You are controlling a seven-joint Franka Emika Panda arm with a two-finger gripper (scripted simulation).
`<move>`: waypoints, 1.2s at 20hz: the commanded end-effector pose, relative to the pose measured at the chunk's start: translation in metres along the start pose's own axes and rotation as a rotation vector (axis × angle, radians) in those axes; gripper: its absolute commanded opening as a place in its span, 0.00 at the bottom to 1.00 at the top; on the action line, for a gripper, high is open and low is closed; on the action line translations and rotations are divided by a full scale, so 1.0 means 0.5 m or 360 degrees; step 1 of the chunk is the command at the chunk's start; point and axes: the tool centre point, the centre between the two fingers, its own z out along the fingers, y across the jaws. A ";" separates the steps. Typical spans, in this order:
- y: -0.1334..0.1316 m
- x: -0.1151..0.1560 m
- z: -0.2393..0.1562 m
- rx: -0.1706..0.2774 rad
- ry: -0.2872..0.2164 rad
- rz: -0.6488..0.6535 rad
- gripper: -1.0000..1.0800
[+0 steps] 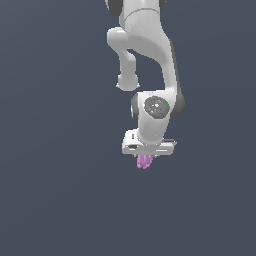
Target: Pick up the object and move it to a goal position.
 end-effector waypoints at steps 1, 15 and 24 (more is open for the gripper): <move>-0.007 0.003 -0.034 0.0000 0.0003 0.0000 0.00; -0.064 0.030 -0.322 0.0000 0.0003 0.0000 0.00; -0.100 0.051 -0.499 0.0000 0.0003 0.0000 0.00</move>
